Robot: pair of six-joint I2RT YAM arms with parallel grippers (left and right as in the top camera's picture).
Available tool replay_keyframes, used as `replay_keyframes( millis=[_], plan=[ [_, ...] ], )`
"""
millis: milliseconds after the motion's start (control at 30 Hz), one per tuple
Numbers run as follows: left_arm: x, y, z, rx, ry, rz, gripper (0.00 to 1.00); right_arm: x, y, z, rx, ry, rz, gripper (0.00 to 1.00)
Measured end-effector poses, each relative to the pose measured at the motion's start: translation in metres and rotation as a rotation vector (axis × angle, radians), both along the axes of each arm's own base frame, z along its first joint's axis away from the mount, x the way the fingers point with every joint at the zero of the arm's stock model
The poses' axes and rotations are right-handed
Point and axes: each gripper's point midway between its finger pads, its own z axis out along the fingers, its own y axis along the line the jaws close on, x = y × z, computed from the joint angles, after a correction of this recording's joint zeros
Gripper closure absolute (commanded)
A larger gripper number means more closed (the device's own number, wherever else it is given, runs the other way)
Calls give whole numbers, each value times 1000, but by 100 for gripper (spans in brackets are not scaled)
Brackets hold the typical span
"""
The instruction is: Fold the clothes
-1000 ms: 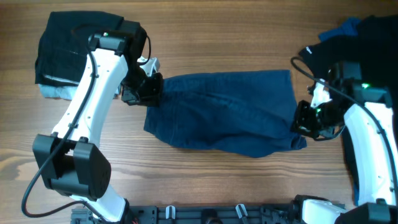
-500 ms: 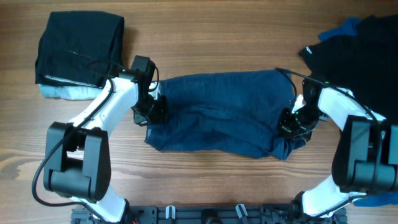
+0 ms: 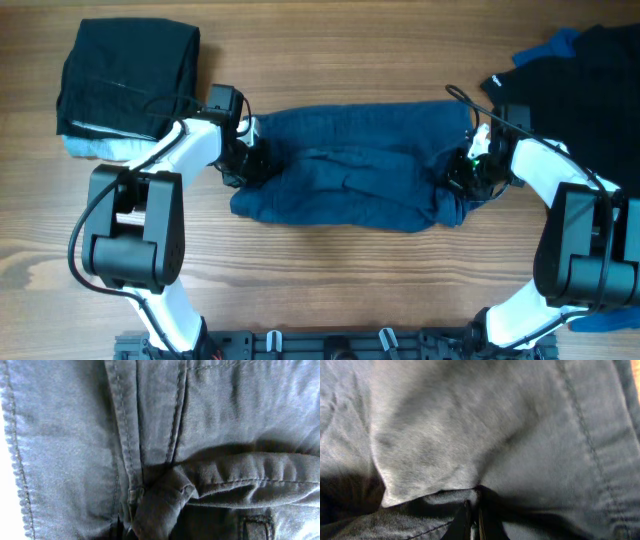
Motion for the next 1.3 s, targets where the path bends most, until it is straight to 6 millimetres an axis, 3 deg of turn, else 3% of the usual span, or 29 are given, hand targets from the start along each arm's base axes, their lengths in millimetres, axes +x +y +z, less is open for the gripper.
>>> replay_keyframes(
  millis=[233,433,567,633,700,733,833,900,933,967,1000,1033,1100,1200,1300],
  plan=[
    [73,-4,5,-12,-300,17,96,65,-13,3,-62,-269,-10,96],
    [119,6,10,57,-500,53,96,119,-21,6,-100,-491,-23,96],
    [139,10,15,82,-595,73,96,140,-23,8,-118,-580,-12,96],
    [137,13,17,101,-558,66,96,148,-17,18,-83,-571,21,96],
    [146,21,34,132,-537,55,96,160,-14,37,-57,-585,38,96],
    [153,25,52,148,-542,39,96,169,-12,59,-47,-616,58,96],
    [159,26,119,160,-583,20,96,149,-6,102,-28,-564,94,96],
    [142,29,155,165,-575,13,96,115,-1,130,-28,-509,134,96],
    [135,30,165,167,-576,12,96,108,-1,139,-37,-509,146,96],
    [125,31,167,172,-547,6,96,93,0,145,-40,-473,157,96],
    [101,34,167,182,-467,-4,96,67,2,158,-47,-436,175,96],
    [86,37,167,191,-419,-10,96,58,3,172,-56,-454,184,96],
    [62,40,162,203,-325,-24,96,31,4,182,-59,-402,197,96],
    [26,45,151,218,-171,-44,96,-4,2,170,-70,-261,197,96],
    [13,44,146,215,-119,-51,96,-38,2,136,-61,-110,194,96]
  ],
)
